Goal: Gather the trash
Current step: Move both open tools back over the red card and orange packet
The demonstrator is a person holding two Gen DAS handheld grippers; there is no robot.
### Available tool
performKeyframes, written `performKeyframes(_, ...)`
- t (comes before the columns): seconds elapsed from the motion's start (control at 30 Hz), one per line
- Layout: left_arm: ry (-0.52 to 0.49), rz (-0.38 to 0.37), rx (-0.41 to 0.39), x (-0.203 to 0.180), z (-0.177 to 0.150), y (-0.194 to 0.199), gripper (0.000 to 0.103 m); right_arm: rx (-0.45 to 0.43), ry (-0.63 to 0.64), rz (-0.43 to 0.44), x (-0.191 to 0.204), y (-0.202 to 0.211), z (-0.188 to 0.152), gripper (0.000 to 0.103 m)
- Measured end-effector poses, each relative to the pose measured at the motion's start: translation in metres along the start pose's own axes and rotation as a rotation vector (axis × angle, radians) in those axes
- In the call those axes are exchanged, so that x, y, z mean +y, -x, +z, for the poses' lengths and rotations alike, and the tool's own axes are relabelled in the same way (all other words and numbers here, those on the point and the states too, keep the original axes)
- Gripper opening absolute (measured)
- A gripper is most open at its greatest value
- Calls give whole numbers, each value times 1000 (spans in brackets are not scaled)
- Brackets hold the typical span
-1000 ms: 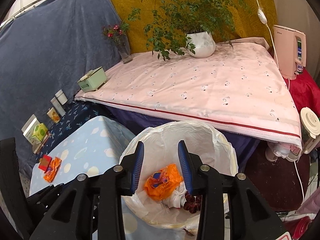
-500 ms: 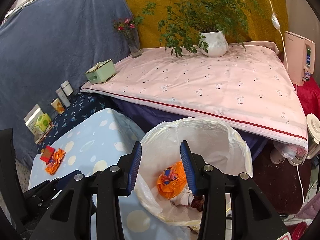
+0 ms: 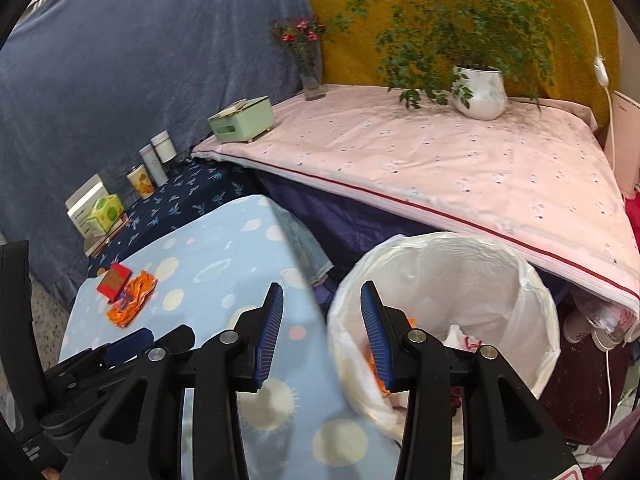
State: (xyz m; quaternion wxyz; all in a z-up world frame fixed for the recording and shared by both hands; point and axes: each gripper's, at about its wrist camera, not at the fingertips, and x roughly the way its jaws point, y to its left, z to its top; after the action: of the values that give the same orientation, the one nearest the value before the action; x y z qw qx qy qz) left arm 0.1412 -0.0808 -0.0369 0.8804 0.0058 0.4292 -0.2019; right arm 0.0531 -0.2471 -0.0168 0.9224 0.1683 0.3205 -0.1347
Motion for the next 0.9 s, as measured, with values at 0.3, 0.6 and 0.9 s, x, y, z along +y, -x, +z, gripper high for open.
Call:
performKeyframes(0.3,106,72,-9,73,0,5,60,39,94,55,63,-18,-6,40)
performKeyframes(0.6,233,165,-19,165,1,8,68,87,193,123,136,-43,-19,48)
performKeyframes(0.9,344,264,-38,261,15,3,77,169,255,203,209,-97,-31,54)
